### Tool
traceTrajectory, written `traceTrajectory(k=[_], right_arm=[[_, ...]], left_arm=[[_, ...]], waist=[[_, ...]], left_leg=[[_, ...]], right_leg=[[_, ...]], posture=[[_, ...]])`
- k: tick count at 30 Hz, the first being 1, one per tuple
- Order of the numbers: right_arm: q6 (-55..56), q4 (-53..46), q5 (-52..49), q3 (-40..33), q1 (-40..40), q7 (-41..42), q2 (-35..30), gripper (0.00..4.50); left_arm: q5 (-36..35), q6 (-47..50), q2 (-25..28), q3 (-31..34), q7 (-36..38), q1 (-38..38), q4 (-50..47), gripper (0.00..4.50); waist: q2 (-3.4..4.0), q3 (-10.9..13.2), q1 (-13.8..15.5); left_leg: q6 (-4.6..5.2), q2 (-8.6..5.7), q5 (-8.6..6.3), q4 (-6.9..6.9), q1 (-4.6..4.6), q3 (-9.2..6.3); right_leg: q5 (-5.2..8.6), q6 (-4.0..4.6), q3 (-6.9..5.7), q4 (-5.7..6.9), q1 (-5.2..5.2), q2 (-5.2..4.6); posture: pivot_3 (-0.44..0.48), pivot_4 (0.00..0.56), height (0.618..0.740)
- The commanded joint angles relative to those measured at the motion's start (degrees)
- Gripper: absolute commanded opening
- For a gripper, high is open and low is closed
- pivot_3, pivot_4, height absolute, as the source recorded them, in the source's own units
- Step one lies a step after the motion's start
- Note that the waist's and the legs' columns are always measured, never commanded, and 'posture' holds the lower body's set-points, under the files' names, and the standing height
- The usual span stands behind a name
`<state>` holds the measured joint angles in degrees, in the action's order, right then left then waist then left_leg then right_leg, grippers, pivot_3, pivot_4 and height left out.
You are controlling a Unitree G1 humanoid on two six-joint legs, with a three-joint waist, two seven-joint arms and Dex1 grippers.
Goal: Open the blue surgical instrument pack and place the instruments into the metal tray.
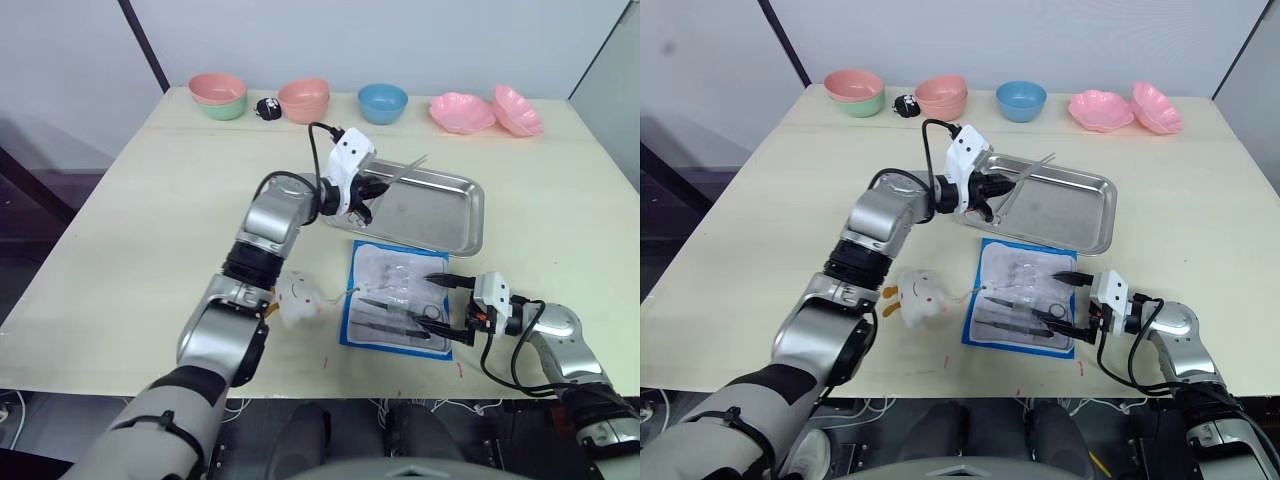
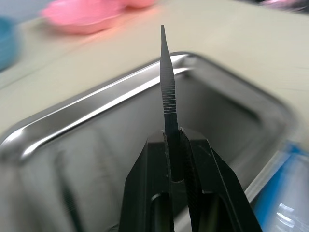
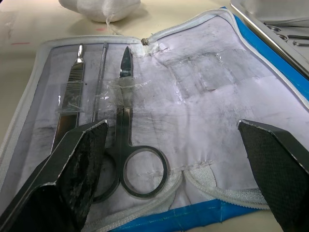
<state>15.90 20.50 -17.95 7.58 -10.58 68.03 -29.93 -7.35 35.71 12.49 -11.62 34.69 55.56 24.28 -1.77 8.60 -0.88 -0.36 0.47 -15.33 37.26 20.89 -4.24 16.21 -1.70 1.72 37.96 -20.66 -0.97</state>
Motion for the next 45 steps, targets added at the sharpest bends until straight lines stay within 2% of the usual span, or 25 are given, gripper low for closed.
traceTrajectory(k=[1,8,14,28,44,45], right_arm=[[-2.1,5.6,5.2,3.9,3.3,1.1,0.0,4.5],[-2.4,6.7,5.6,4.3,2.2,1.8,-0.2,4.5],[-2.4,6.9,5.6,4.2,2.0,2.2,-0.4,4.5],[-2.1,6.7,5.7,4.1,2.4,1.7,-0.3,4.5],[-2.1,6.4,5.6,4.1,2.5,1.3,0.0,4.5],[-2.1,6.4,5.6,4.1,2.5,1.2,0.0,4.5]], left_arm=[[1.9,1.3,-3.9,2.0,-8.1,0.9,1.8,0.04],[2.9,4.3,-10.8,4.6,-18.2,2.2,7.7,0.04],[3.5,3.1,-12.4,6.6,-22.9,3.8,13.8,0.04],[3.6,-2.2,-14.6,8.4,-22.7,8.1,25.1,0.04],[3.6,-2.8,-15.2,9.4,-22.7,8.0,27.2,0.04],[3.6,-2.6,-15.1,9.5,-22.5,8.0,27.0,0.44]], waist=[[0.0,0.0,0.1],[-0.01,0.0,0.0],[0.0,0.0,0.0],[0.0,0.0,-0.1],[0.0,0.0,-0.1],[0.0,0.0,-0.1]], left_leg=[[0.0,0.0,0.0,0.0,0.0,-0.02],[-0.02,-0.05,0.0,0.0,0.0,0.0],[-0.05,-0.06,0.01,-0.01,-0.02,-0.01],[-0.1,-0.1,0.03,-0.01,-0.02,-0.01],[-0.1,-0.1,0.03,-0.02,-0.02,-0.02],[-0.11,-0.11,0.03,-0.02,-0.02,-0.02]], right_leg=[[0.0,0.0,-0.03,0.0,0.01,-0.01],[-0.01,-0.01,-0.01,-0.01,0.0,-0.03],[-0.01,-0.03,-0.03,0.01,0.0,-0.02],[0.02,-0.1,-0.06,0.0,0.01,-0.05],[0.06,-0.16,-0.07,0.0,0.01,-0.05],[0.06,-0.17,-0.07,0.0,0.01,-0.05]], posture=[[0.0,0.15,0.74],[0.0,0.15,0.74],[0.0,0.15,0.74],[0.0,0.15,0.74],[0.0,0.15,0.74],[0.0,0.15,0.74]])
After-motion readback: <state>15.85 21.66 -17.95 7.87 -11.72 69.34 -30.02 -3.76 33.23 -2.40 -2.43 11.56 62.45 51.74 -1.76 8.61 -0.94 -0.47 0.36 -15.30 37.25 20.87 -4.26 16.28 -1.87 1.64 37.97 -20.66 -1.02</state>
